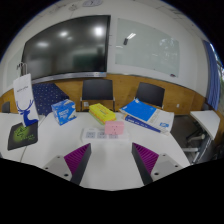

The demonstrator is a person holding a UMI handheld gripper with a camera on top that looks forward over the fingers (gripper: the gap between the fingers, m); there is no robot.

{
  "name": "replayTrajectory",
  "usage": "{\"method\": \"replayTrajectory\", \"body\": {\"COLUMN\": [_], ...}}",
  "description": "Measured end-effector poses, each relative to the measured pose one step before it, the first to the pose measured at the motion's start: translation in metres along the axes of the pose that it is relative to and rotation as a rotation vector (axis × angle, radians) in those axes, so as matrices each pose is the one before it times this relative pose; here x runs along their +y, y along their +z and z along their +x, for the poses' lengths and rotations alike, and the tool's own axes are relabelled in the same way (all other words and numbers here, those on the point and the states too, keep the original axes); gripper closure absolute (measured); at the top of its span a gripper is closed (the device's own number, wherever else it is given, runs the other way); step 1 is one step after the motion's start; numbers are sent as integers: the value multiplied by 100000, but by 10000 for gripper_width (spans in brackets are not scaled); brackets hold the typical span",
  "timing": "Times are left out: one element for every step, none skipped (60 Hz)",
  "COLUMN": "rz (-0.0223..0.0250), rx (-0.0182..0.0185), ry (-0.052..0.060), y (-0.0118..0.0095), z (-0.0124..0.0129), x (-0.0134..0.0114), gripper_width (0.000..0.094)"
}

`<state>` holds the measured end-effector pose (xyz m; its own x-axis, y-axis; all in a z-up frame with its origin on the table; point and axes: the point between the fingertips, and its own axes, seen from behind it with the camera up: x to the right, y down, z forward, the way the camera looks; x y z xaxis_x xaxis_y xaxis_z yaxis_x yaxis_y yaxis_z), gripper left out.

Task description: Unplug charger

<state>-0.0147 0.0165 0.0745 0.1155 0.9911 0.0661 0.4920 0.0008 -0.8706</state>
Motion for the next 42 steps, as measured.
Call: {"method": "replayTrajectory", "body": {"rz": [254,268,348,421,383,363,463,817,791,874,865,727,590,571,470,377,153,-121,-244,-204,-55,33,-174,-256,-303,-201,-163,-258,-312,-275,-308,-226,-142,-32,-19,46,422,83,-496,-105,-395,-258], "rx": [-497,-404,-364,-373,-361,-350,-312,-386,-209,-327,-326,-306,-321,-438,-684,-530,-652,-479,-279,-130,6,-138,-1,-110,-89,-29,78,149,78,-166,-139,-90,140,279,226,-394,-761,-1271,752,-62,-73,-225], "ry": [-175,-155,-212,-255,-325,-425,-526,-618,-582,-495,-483,-416,-266,-61,150,357,326,299,356,479,581,762,606,617,648,714,790,815,758,583,344,60,-131,-222,-331,-380,-272,-596,-1516,-1259,-2056,-1479], "y": [533,507,571,576,562,587,575,620,552,545,575,581,565,597,585,596,586,571,543,492,475,434,438,406,380,363,333,322,309,260,269,182,189,156,150,113,78,111,23,12,60,2], "z": [-13,70,72,56,28,46,58,95,-16,4,4,5,-12,-32,0,-130,-127,-62,13,45,77,247,46,53,52,69,102,107,85,104,-4,45,78,90,67,-80,-170,-280,179,-69,-49,-109], "x": [-89,-68,-100,-95,-93,-127,-131,-151,-186,-184,-205,-168,-144,-142,-135,-142,-53,9,44,16,-10,74,-34,10,20,14,3,53,64,94,37,50,48,37,25,42,-90,-33,2,-103,-106,-86], "gripper_width": [79,81,82,83,81,84,83,83,86,86,84,89,85,84,83,83,82,81,84,84,84,83,82,83,81,83,83,83,84,79,78,75,75,75,77,64,178,293,407,410,437,447]}}
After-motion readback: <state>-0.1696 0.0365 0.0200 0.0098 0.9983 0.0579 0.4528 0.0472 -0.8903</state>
